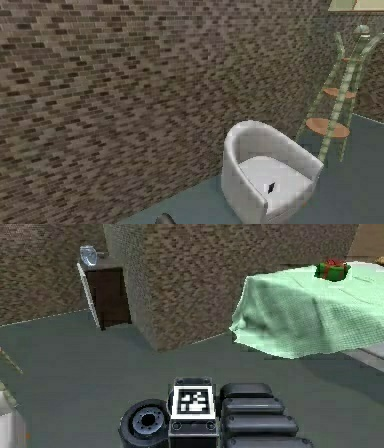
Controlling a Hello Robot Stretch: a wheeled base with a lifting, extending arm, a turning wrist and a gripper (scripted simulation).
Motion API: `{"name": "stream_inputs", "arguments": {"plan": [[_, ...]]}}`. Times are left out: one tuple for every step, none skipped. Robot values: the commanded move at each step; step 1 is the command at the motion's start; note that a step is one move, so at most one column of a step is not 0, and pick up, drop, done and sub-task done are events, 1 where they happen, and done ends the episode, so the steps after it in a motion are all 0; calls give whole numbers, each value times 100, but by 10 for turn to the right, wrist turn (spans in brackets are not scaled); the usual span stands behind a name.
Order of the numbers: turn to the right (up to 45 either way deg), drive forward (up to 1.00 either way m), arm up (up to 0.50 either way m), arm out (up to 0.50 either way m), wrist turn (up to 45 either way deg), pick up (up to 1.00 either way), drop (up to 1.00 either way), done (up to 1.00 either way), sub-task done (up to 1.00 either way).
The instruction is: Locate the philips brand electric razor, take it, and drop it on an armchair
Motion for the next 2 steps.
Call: {"name": "stream_inputs", "arguments": {"plan": [[-30,0,0,0,0,0,0,0,0],[0,85,0,0,0,0,0,0,0]]}}
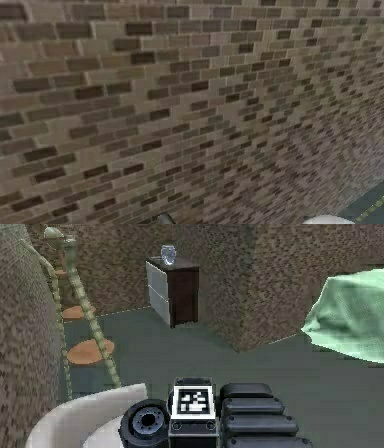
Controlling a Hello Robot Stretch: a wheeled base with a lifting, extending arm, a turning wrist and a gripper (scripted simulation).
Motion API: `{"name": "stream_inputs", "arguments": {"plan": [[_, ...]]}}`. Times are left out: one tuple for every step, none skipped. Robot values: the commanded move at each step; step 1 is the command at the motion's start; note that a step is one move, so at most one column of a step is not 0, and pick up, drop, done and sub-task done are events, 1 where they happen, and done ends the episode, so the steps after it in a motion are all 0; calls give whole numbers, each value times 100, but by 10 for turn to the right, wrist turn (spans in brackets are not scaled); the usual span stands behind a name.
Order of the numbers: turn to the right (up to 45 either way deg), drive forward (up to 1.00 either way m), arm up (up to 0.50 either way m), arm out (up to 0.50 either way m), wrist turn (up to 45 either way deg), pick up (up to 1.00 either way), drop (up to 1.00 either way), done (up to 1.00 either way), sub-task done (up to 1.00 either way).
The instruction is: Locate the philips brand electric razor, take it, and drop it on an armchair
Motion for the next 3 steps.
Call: {"name": "stream_inputs", "arguments": {"plan": [[-300,0,0,0,0,0,0,0,0],[0,5,0,0,0,0,0,0,0],[-450,0,0,0,0,0,0,0,0]]}}
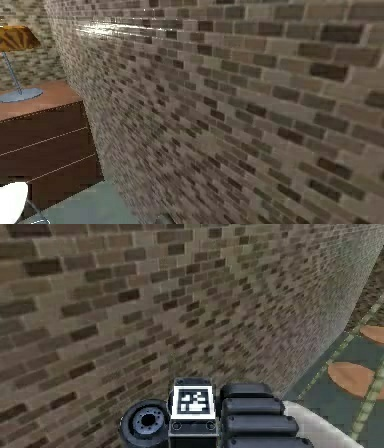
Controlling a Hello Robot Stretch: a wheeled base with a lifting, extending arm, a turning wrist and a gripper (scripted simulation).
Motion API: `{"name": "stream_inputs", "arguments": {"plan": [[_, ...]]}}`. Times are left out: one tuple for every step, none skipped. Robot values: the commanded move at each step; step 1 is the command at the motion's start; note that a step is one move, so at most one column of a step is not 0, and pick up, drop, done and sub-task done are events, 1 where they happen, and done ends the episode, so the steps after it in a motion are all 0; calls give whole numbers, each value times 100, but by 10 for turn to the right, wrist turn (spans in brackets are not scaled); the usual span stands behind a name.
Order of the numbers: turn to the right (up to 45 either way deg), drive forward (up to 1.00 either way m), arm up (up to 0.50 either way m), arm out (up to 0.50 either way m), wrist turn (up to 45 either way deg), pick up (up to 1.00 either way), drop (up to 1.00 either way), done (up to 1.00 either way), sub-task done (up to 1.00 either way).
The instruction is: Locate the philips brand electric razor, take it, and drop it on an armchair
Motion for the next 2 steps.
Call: {"name": "stream_inputs", "arguments": {"plan": [[-450,0,0,0,0,0,0,0,0],[-450,0,0,0,0,0,0,0,0]]}}
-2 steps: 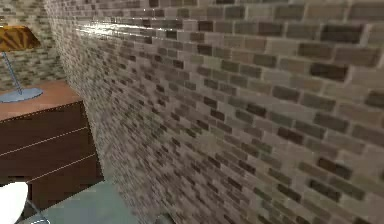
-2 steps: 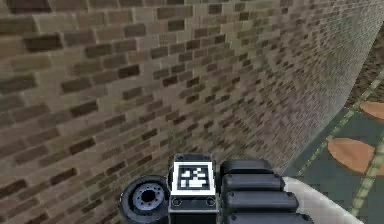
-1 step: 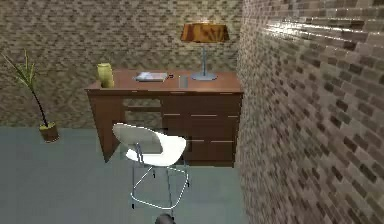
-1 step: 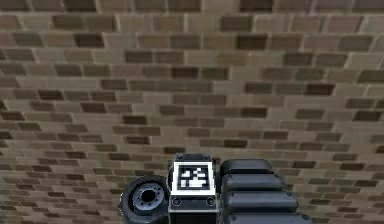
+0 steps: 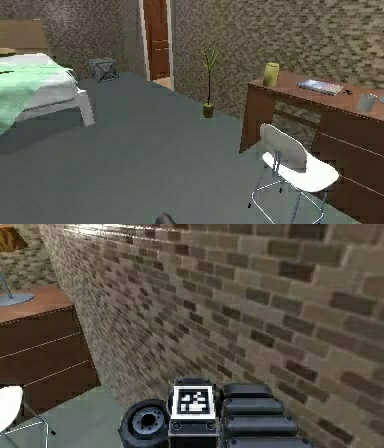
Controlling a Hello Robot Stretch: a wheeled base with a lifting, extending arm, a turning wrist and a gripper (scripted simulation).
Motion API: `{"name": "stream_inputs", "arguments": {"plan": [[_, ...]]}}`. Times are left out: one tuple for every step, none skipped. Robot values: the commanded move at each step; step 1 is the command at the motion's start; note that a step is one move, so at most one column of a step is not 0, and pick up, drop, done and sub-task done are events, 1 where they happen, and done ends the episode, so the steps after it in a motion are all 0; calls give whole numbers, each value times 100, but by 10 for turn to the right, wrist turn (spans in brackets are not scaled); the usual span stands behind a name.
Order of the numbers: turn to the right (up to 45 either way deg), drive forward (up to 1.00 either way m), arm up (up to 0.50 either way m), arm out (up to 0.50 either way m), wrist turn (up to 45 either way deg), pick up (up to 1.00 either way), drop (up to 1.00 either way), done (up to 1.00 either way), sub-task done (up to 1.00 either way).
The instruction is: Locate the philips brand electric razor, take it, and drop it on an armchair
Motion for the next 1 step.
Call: {"name": "stream_inputs", "arguments": {"plan": [[-330,0,0,0,0,0,0,0,0]]}}
